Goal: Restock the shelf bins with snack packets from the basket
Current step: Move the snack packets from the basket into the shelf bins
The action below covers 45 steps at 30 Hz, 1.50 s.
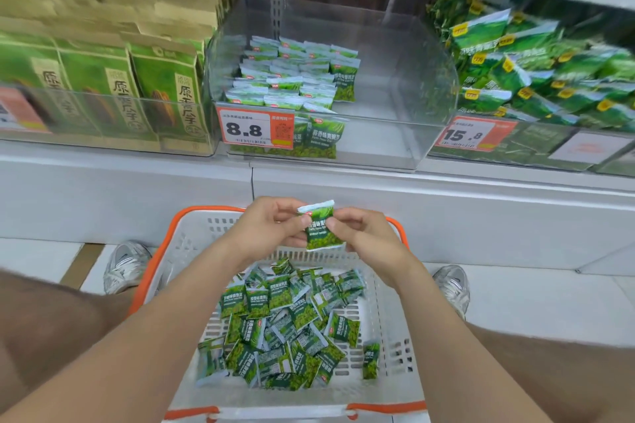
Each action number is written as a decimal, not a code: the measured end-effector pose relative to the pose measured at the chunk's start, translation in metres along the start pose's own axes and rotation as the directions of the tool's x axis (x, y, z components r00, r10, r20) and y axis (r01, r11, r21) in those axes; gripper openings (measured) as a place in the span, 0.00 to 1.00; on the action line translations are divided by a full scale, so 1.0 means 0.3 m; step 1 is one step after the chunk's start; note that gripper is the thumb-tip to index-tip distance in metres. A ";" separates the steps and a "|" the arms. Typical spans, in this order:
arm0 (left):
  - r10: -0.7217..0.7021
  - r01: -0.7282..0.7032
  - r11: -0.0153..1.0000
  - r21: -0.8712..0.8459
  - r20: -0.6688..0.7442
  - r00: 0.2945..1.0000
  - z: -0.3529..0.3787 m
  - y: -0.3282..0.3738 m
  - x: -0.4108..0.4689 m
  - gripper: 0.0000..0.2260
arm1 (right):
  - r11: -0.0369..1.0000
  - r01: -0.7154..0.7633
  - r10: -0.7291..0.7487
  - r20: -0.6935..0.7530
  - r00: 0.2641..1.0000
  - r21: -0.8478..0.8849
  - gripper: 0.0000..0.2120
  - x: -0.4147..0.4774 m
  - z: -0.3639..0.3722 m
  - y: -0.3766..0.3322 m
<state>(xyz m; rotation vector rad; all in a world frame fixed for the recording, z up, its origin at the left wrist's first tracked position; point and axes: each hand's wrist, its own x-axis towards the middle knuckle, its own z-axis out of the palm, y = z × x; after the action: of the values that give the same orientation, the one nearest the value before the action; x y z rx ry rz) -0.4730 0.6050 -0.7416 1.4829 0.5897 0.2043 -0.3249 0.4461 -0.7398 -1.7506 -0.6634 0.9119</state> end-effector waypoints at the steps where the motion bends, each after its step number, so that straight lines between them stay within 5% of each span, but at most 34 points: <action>1: 0.034 -0.034 0.999 0.008 0.001 0.999 0.000 0.015 0.001 0.09 | 1.000 0.006 -0.005 -0.029 1.000 0.025 0.11 -0.002 0.005 -0.009; 8: 0.220 -0.206 0.971 0.122 -0.115 0.969 0.027 0.140 -0.017 0.08 | 0.975 0.174 -0.148 -0.178 0.973 0.138 0.09 0.004 0.021 -0.102; 12: 0.372 -0.324 0.921 0.215 -0.249 0.894 0.056 0.253 -0.046 0.09 | 0.936 0.317 -0.273 -0.252 0.928 0.152 0.12 -0.014 0.034 -0.198; 15: 0.644 -0.421 0.736 0.530 -0.355 0.677 0.075 0.352 -0.050 0.22 | 0.846 0.454 -0.312 -0.430 0.847 0.281 0.15 -0.022 0.055 -0.318; 18: 0.859 -0.456 0.477 0.751 -0.289 0.423 0.067 0.450 -0.016 0.15 | 0.769 0.594 -0.327 -0.654 0.682 0.235 0.11 -0.018 0.051 -0.466; 20: 0.907 -0.424 0.358 0.832 -0.201 0.371 0.046 0.504 0.035 0.09 | 0.763 0.644 -0.407 -0.735 0.543 0.053 0.11 0.015 0.028 -0.538; 24: 0.772 -0.144 0.185 0.972 -0.053 0.634 0.006 0.570 0.134 0.18 | 0.800 0.468 -0.579 -0.689 0.437 -0.375 0.13 0.136 -0.044 -0.612; 27: 0.599 -0.055 -0.027 0.998 0.060 0.799 -0.024 0.578 0.185 0.26 | 0.814 0.197 -0.536 -0.576 0.617 -0.546 0.15 0.258 -0.104 -0.655; 30: 0.420 -0.096 -0.001 0.995 0.087 0.904 -0.045 0.574 0.217 0.31 | 0.822 -0.074 -0.301 -0.540 0.786 -0.565 0.22 0.403 -0.146 -0.675; 34: 0.302 -0.139 0.073 0.988 0.111 0.947 -0.058 0.574 0.239 0.28 | 0.782 -0.198 -0.188 -0.527 0.829 -0.591 0.29 0.554 -0.167 -0.670; 45: 0.272 -0.139 0.097 0.986 0.108 0.956 -0.057 0.575 0.251 0.34 | 0.445 -0.239 -0.252 -0.377 0.891 -0.863 0.27 0.687 -0.167 -0.688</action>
<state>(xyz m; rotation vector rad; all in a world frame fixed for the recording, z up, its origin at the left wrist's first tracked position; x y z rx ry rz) -0.3792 0.6735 -0.5926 2.9802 0.6031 0.0725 -0.1709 0.6505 -0.5912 -2.8034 -0.9151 -0.0206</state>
